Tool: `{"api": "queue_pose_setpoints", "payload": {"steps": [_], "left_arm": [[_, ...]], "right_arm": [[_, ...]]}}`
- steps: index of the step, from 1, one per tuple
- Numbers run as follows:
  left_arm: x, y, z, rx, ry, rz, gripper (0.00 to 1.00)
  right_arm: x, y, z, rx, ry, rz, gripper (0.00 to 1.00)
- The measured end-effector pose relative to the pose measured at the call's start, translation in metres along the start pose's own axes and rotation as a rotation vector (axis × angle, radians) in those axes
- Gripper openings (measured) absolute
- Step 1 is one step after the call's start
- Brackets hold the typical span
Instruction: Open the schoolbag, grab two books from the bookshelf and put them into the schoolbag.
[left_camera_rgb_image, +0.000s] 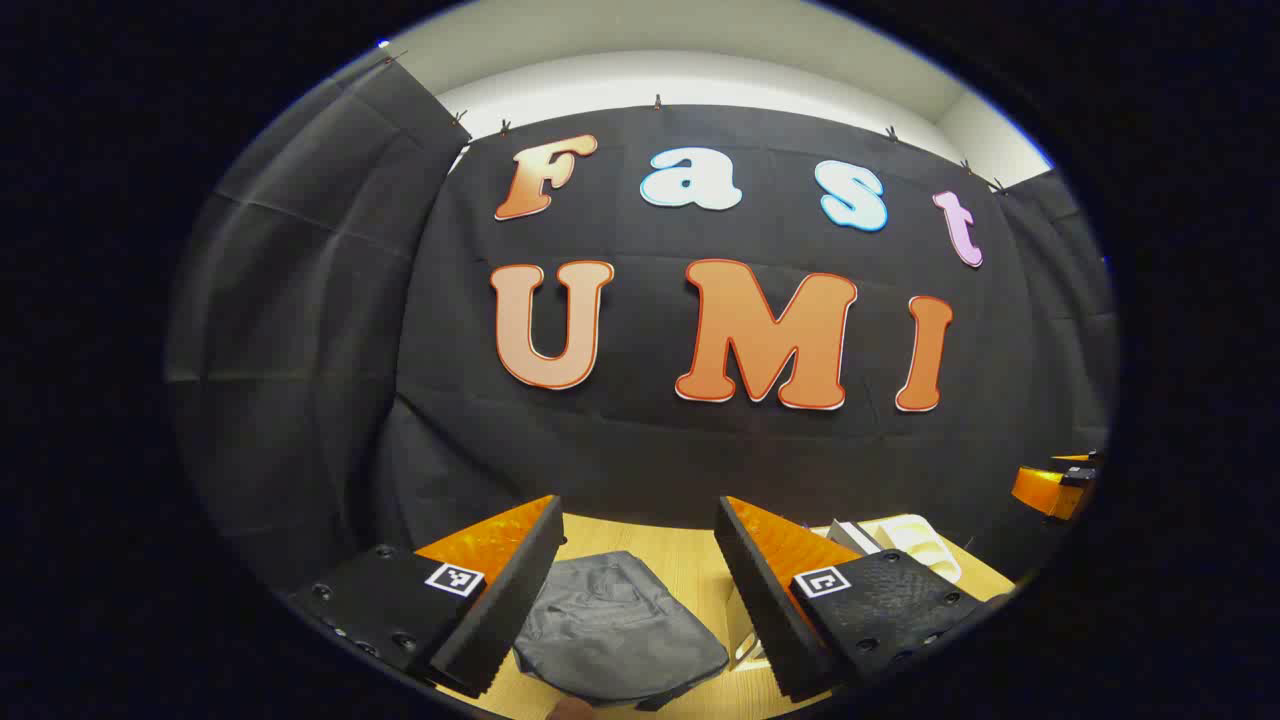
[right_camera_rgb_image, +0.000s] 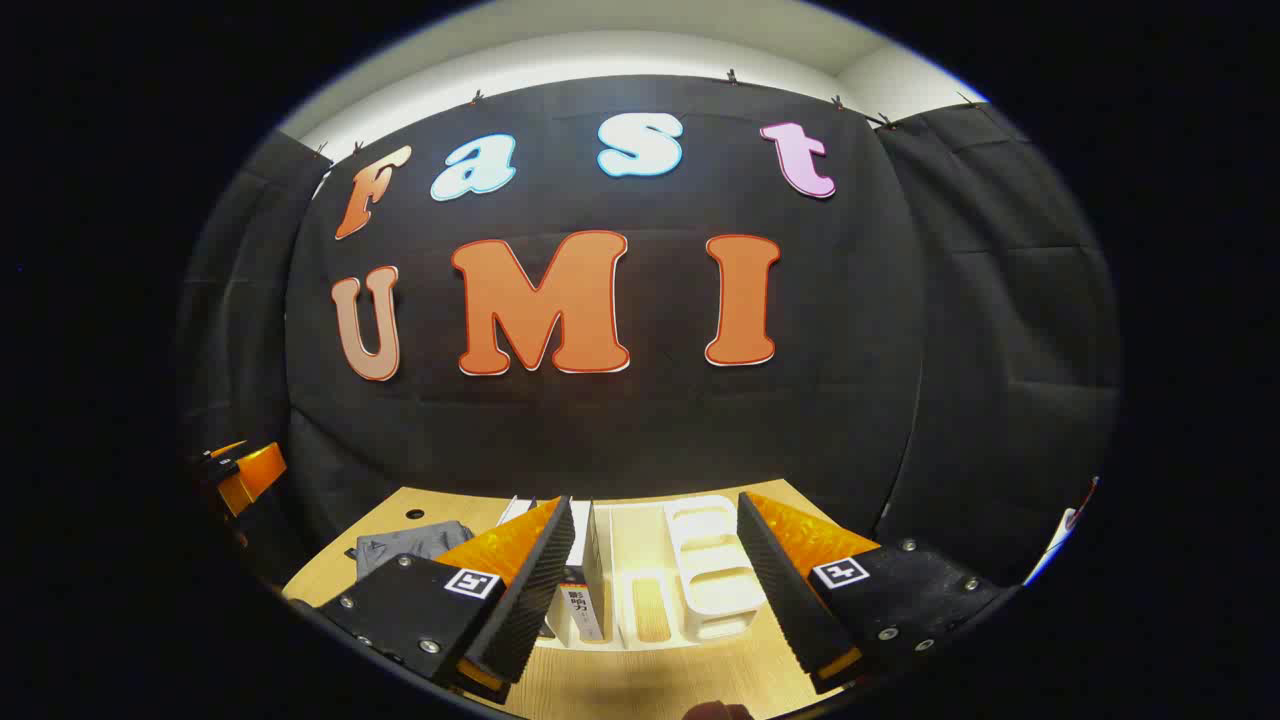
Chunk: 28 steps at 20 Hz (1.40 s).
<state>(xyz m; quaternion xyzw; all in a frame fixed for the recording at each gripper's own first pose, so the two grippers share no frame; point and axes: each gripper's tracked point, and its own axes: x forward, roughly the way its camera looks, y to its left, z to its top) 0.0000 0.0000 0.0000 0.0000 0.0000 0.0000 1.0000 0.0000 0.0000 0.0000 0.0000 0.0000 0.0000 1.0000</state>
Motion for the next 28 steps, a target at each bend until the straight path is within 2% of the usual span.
{"api": "queue_pose_setpoints", "payload": {"steps": [8,19,23,28], "left_arm": [[0.001,-0.008,0.015,0.023,-0.023,-0.033,0.97],[0.001,0.008,0.014,0.064,-0.028,0.009,0.97],[0.004,0.01,0.01,0.051,-0.018,0.003,0.97],[0.009,0.012,-0.005,0.109,0.014,0.001,0.97]], "right_arm": [[-0.003,0.001,0.005,0.008,-0.008,0.003,0.98],[0.006,0.017,0.001,-0.019,0.006,0.04,0.98],[0.005,0.02,-0.001,-0.019,0.012,0.053,0.98],[0.012,0.023,-0.008,-0.045,0.026,0.048,0.97]]}}
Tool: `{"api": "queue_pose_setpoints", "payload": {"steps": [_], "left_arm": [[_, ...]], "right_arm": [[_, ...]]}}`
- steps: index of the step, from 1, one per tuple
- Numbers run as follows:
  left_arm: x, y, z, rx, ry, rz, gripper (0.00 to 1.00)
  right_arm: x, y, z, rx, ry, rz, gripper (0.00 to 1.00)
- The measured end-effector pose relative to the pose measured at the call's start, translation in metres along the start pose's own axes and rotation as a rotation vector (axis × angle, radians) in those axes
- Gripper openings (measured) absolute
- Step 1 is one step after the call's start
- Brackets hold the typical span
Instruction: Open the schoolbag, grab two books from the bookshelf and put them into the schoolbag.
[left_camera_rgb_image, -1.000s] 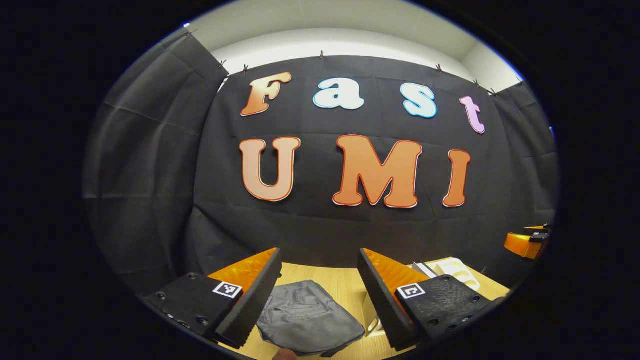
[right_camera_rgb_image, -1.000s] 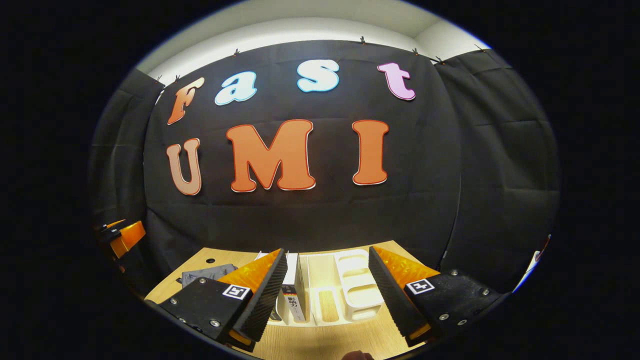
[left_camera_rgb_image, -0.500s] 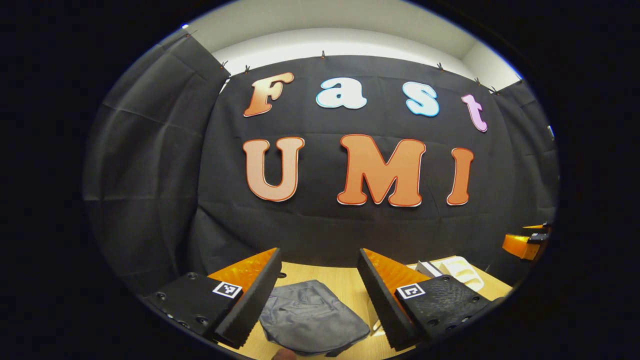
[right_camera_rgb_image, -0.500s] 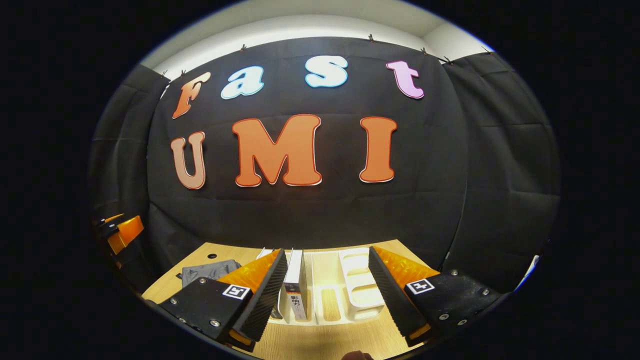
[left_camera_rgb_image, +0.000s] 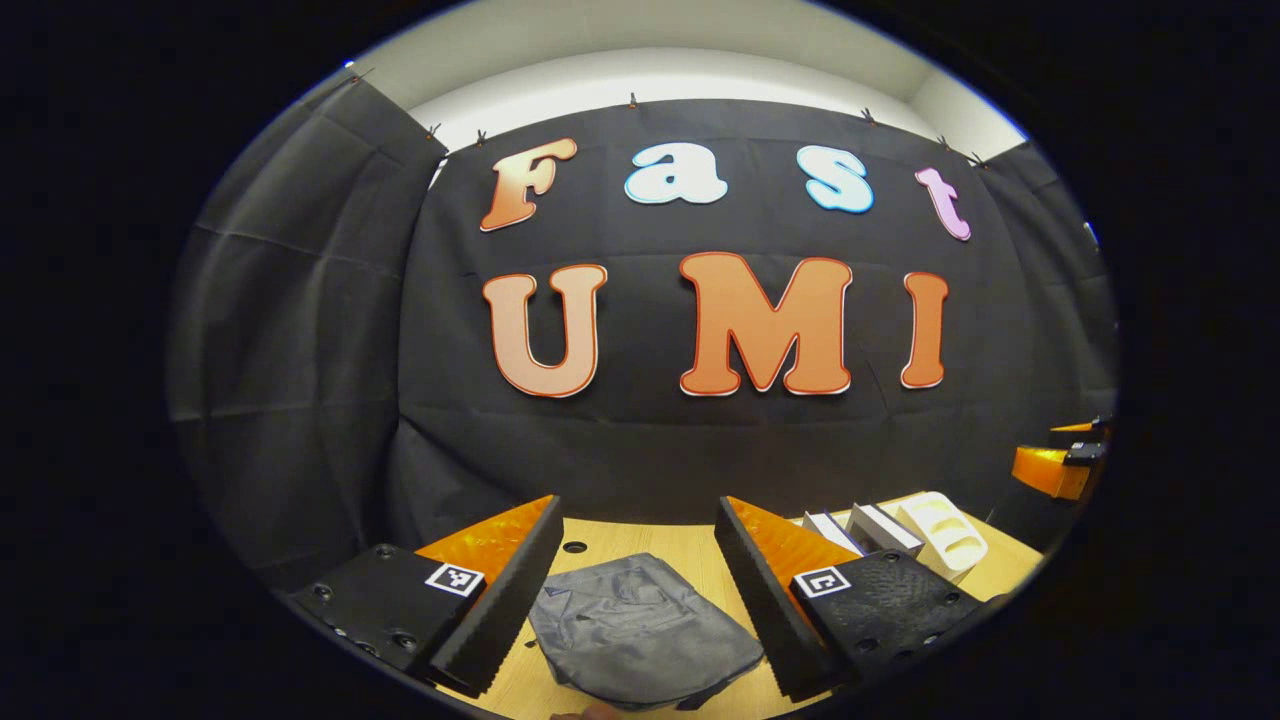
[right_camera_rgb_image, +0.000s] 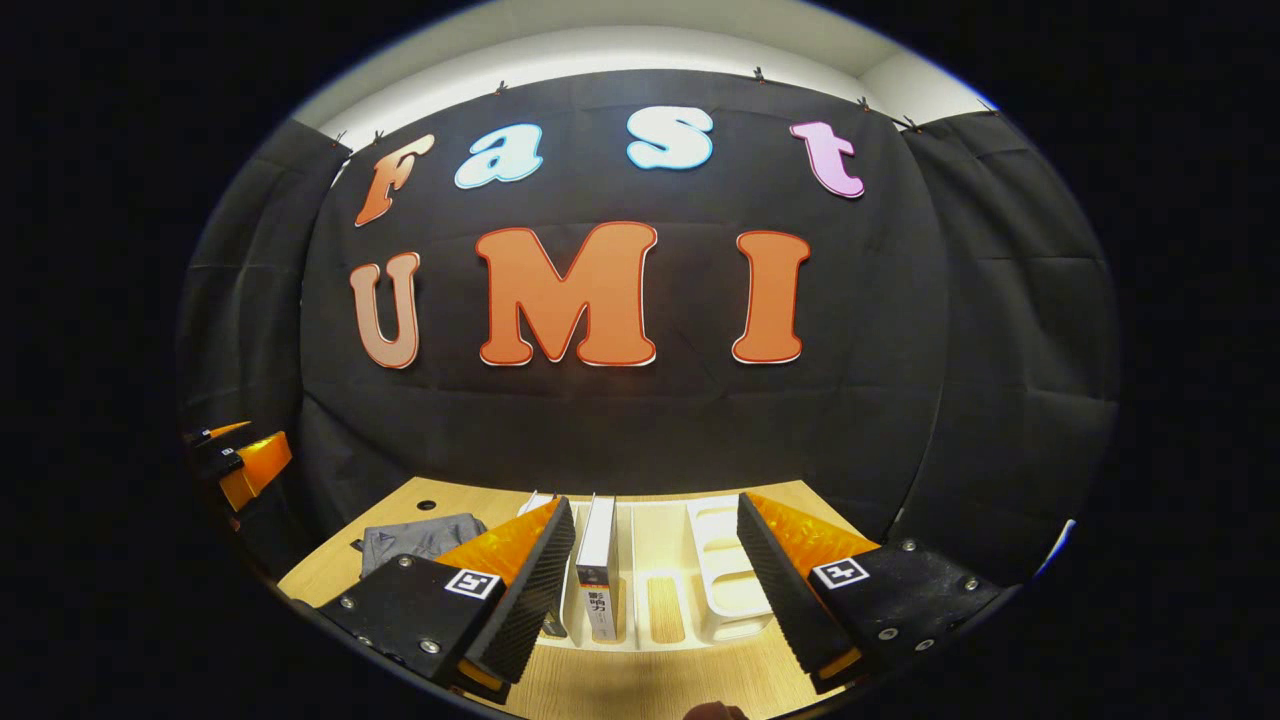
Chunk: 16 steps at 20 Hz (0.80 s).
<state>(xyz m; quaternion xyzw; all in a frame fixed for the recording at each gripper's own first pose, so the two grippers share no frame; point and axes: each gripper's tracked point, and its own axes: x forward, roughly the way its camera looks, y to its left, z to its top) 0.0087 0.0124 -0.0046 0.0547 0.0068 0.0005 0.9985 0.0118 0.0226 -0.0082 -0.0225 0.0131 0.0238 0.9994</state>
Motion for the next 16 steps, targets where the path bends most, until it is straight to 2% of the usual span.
{"api": "queue_pose_setpoints", "payload": {"steps": [9,12,16], "left_arm": [[0.001,-0.006,-0.064,0.13,0.103,-0.014,0.97],[0.0,-0.014,-0.097,0.229,0.147,-0.046,0.97],[-0.008,-0.031,-0.168,0.375,0.248,-0.136,0.97]], "right_arm": [[0.003,-0.022,-0.022,-0.019,0.041,-0.068,0.98],[0.001,-0.029,-0.033,-0.047,0.061,-0.088,0.98],[-0.006,-0.039,-0.047,-0.066,0.095,-0.112,0.98]]}}
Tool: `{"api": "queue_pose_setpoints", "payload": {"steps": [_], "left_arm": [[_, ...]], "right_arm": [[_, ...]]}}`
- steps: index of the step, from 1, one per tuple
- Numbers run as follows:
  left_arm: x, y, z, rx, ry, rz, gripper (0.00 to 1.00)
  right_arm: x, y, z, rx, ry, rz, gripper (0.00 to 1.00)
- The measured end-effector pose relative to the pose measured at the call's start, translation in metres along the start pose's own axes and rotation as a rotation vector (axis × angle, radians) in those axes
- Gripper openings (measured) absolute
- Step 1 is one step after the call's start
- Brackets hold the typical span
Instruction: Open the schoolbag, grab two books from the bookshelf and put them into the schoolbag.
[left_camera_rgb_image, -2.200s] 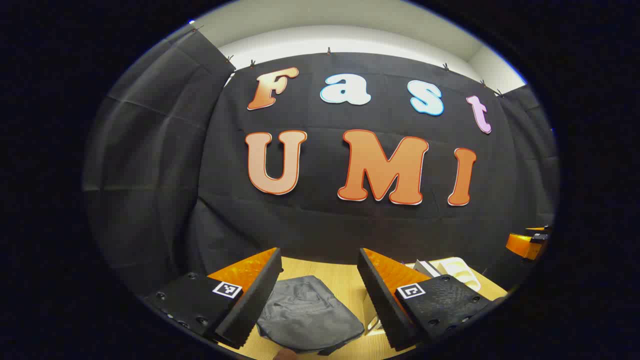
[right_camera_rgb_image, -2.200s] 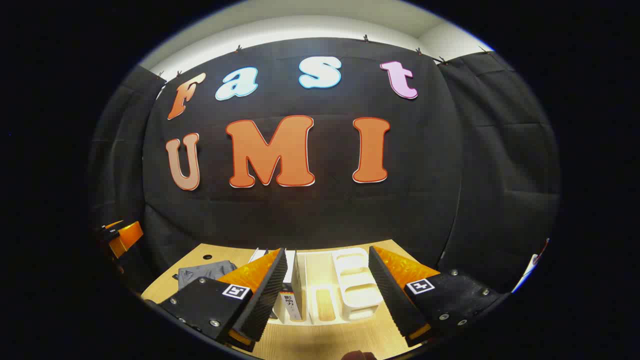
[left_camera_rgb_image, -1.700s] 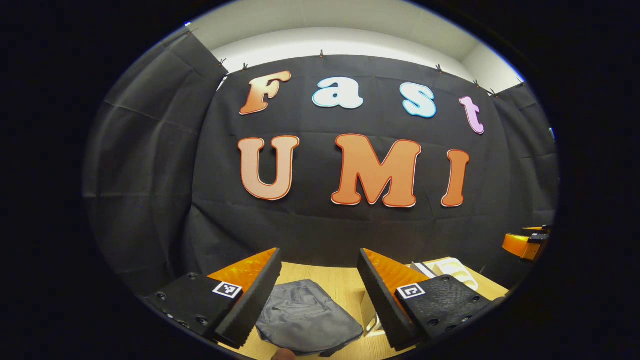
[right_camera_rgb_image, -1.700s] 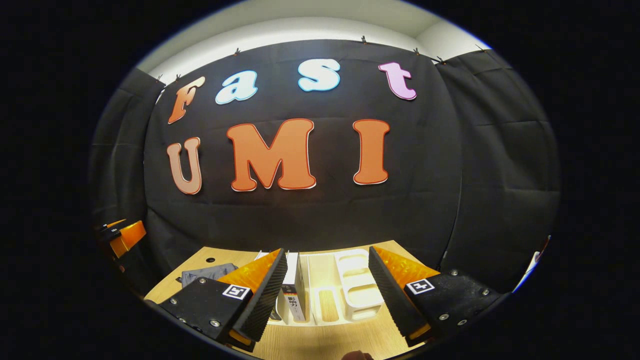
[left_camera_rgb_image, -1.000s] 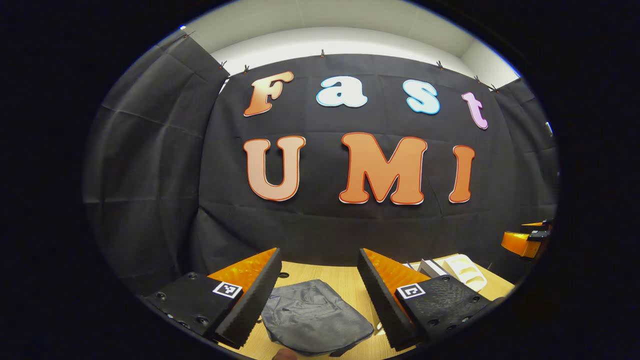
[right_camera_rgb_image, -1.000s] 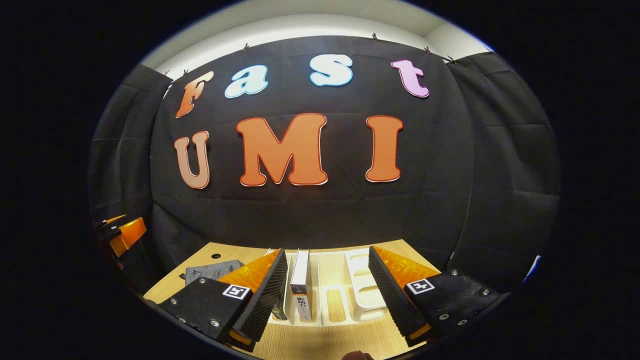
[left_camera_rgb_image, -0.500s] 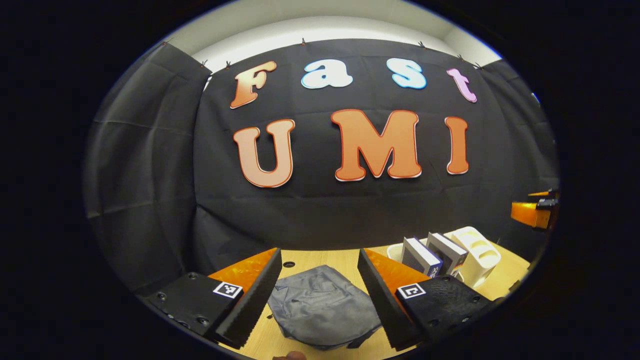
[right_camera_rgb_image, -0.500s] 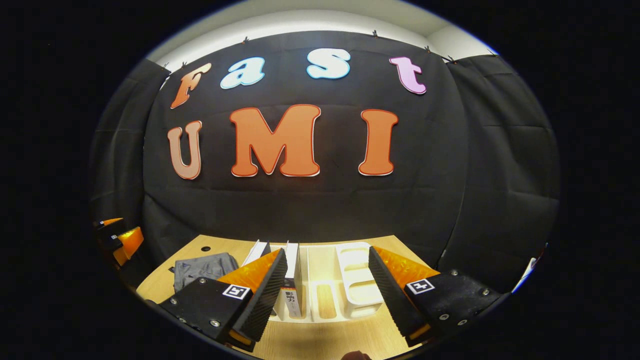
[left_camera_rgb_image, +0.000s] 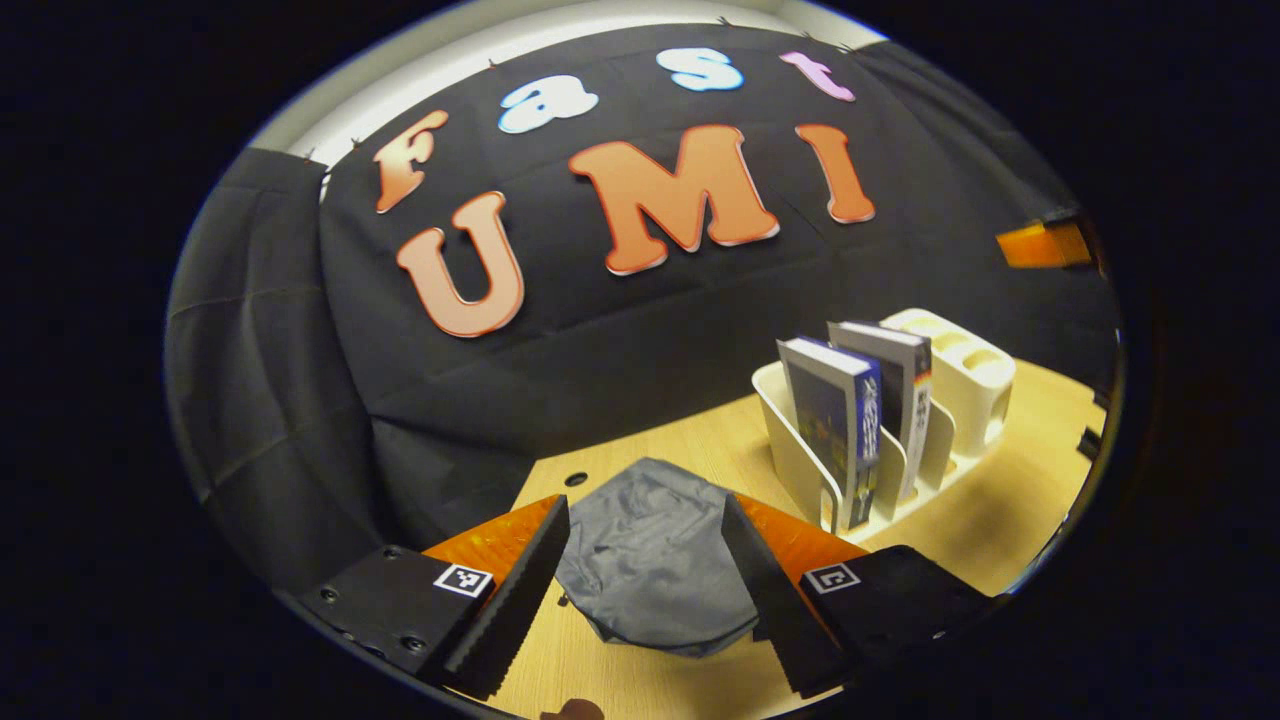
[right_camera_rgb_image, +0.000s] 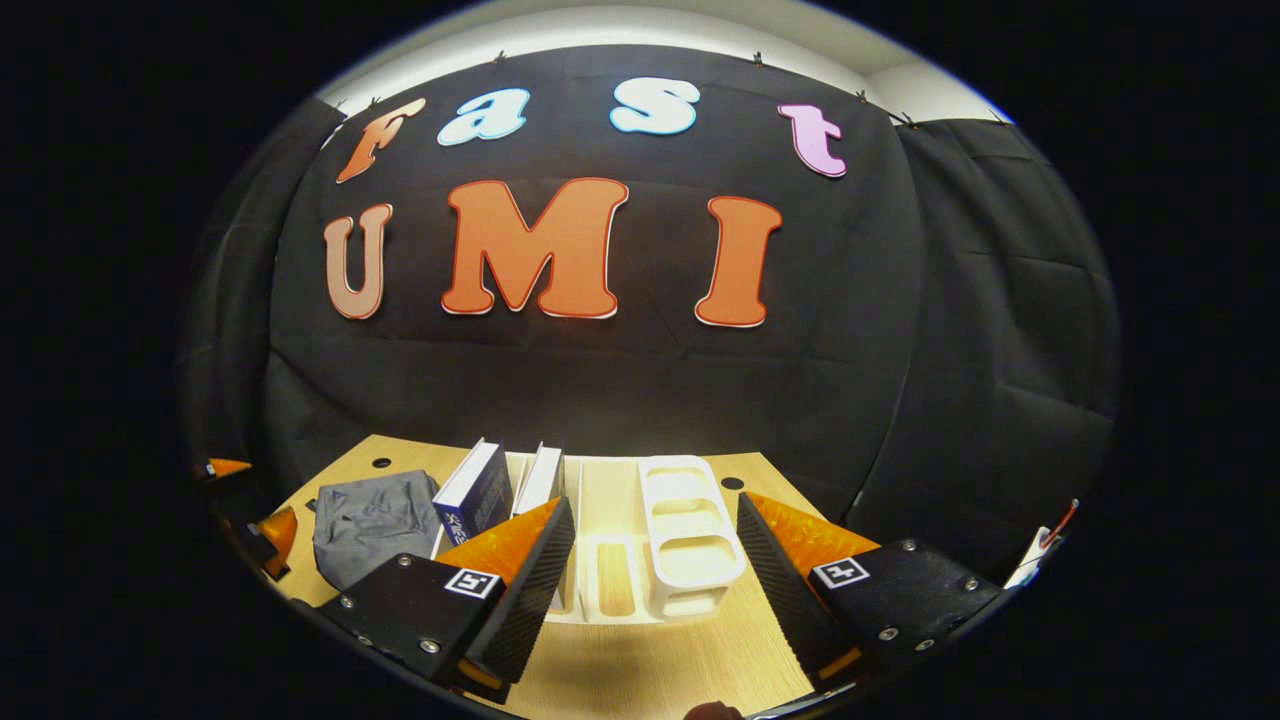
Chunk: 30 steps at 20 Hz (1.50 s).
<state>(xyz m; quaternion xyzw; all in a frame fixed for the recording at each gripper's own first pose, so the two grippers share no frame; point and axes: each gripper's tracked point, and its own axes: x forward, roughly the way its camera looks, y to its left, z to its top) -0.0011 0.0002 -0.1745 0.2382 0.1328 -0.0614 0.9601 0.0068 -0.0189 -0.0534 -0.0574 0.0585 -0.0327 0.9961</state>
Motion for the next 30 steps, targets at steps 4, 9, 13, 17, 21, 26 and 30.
{"api": "queue_pose_setpoints", "payload": {"steps": [4,9,13,17,21,26,30], "left_arm": [[0.005,-0.04,-0.052,0.122,0.099,-0.054,0.97],[0.03,-0.072,-0.111,0.181,0.203,-0.102,0.98],[0.048,-0.09,-0.126,0.261,0.234,-0.141,0.98],[0.066,-0.096,-0.131,0.324,0.241,-0.154,0.98],[0.079,-0.103,-0.137,0.367,0.28,-0.169,0.98],[0.084,-0.098,-0.13,0.429,0.298,-0.163,0.98],[0.085,-0.086,-0.121,0.447,0.313,-0.157,0.98]], "right_arm": [[-0.003,-0.021,-0.014,-0.043,0.029,-0.052,0.98],[-0.009,-0.041,-0.034,-0.078,0.079,-0.091,0.98],[-0.011,-0.052,-0.042,-0.083,0.1,-0.117,0.98],[-0.01,-0.052,-0.049,-0.05,0.122,-0.121,0.98],[-0.009,-0.055,-0.053,-0.023,0.134,-0.132,0.98],[-0.009,-0.064,-0.067,0.012,0.167,-0.154,0.98],[-0.008,-0.068,-0.079,0.072,0.203,-0.161,0.98]]}}
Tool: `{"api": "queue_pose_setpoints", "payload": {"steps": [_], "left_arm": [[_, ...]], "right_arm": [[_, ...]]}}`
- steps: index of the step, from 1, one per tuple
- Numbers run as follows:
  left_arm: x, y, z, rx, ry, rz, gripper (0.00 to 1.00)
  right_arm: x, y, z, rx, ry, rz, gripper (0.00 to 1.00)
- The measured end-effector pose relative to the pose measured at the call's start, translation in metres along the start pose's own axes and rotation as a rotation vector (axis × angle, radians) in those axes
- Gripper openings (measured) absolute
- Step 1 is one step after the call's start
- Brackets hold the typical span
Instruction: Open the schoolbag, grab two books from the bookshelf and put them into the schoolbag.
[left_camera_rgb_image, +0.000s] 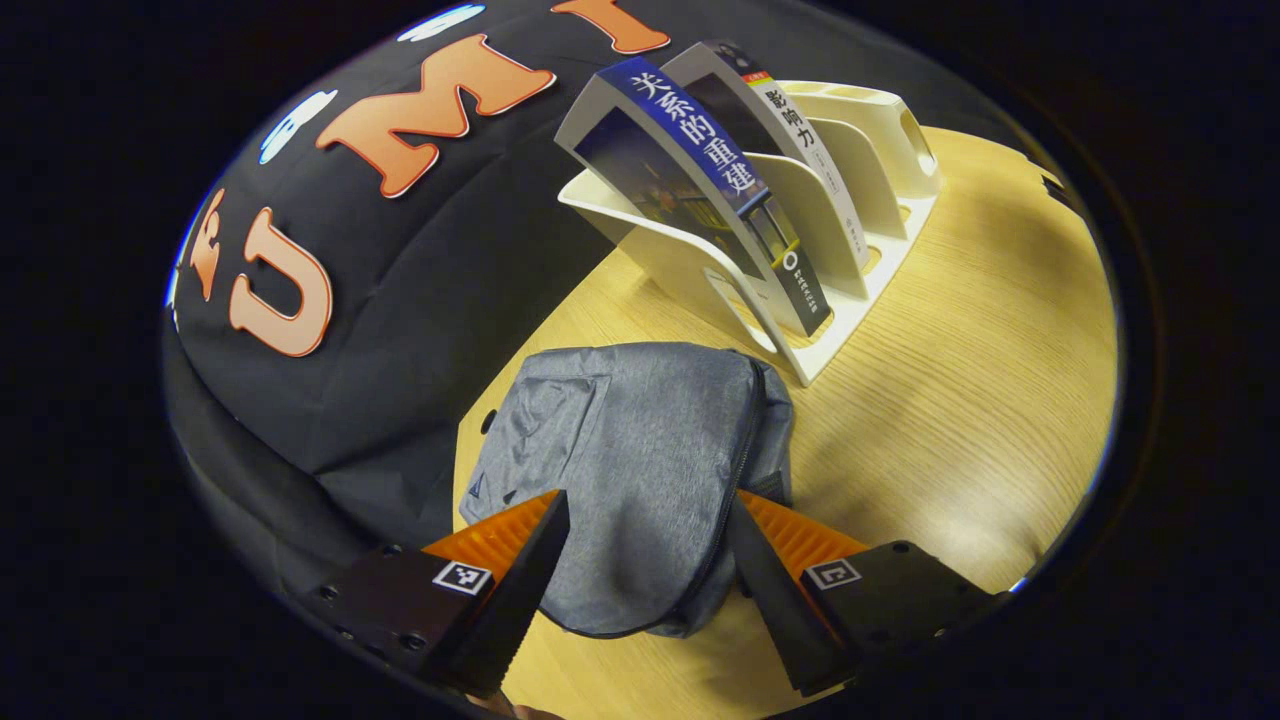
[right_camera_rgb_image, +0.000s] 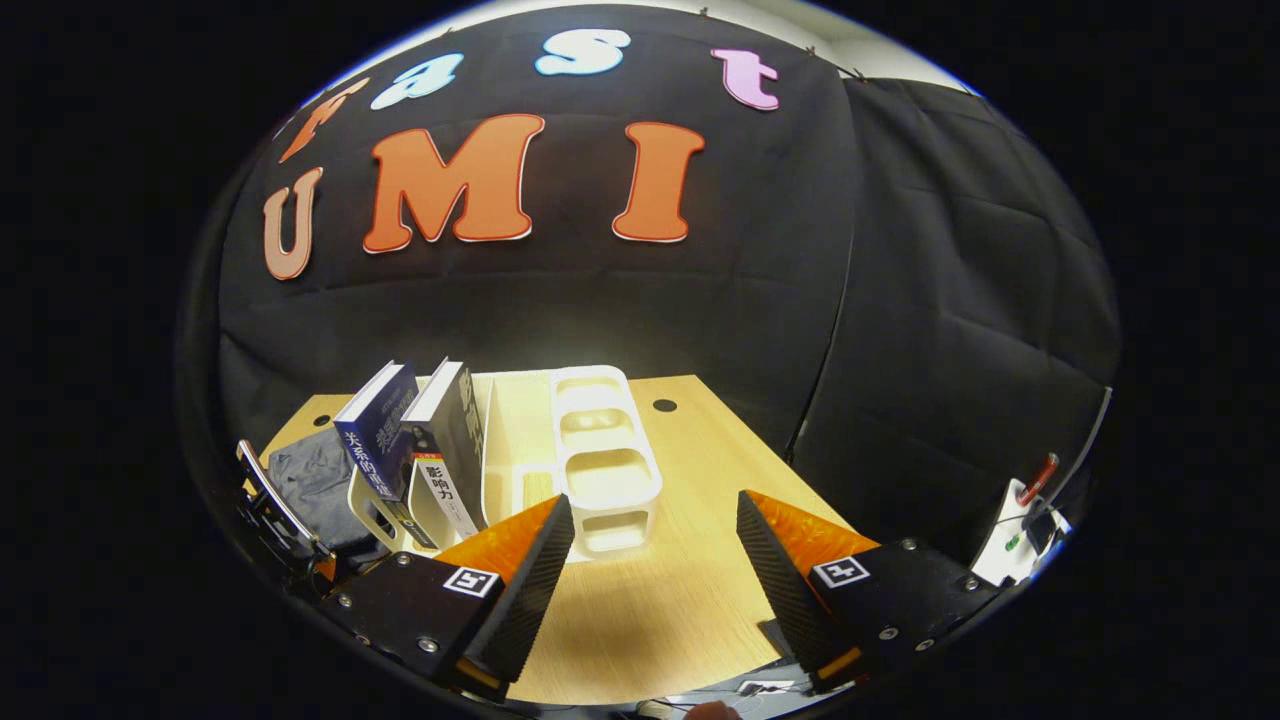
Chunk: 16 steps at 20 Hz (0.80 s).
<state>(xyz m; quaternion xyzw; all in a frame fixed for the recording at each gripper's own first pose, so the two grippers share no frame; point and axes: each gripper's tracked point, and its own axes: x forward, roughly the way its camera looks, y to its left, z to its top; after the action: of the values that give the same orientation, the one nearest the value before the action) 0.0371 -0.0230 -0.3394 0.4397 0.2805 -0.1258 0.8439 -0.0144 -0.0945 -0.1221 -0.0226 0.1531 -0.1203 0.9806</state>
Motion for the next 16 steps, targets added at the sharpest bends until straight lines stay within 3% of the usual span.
{"api": "queue_pose_setpoints", "payload": {"steps": [4,7,9,11,16], "left_arm": [[0.006,-0.007,-0.007,-0.015,0.035,-0.031,0.94],[0.007,-0.013,-0.013,-0.034,0.063,-0.026,0.49],[0.007,-0.009,-0.014,-0.03,0.067,0.003,0.39],[0.007,-0.006,-0.014,-0.04,0.078,0.027,0.14],[0.009,-0.015,-0.015,-0.057,0.111,-0.027,0.04]], "right_arm": [[0.002,0.006,0.003,-0.044,-0.017,-0.004,0.98],[-0.002,0.017,0.009,-0.06,-0.023,0.021,0.98],[-0.002,0.033,0.011,-0.045,-0.021,0.068,0.98],[0.003,0.042,0.01,-0.044,-0.009,0.1,0.98],[0.007,0.048,0.022,-0.009,-0.022,0.124,0.98]]}}
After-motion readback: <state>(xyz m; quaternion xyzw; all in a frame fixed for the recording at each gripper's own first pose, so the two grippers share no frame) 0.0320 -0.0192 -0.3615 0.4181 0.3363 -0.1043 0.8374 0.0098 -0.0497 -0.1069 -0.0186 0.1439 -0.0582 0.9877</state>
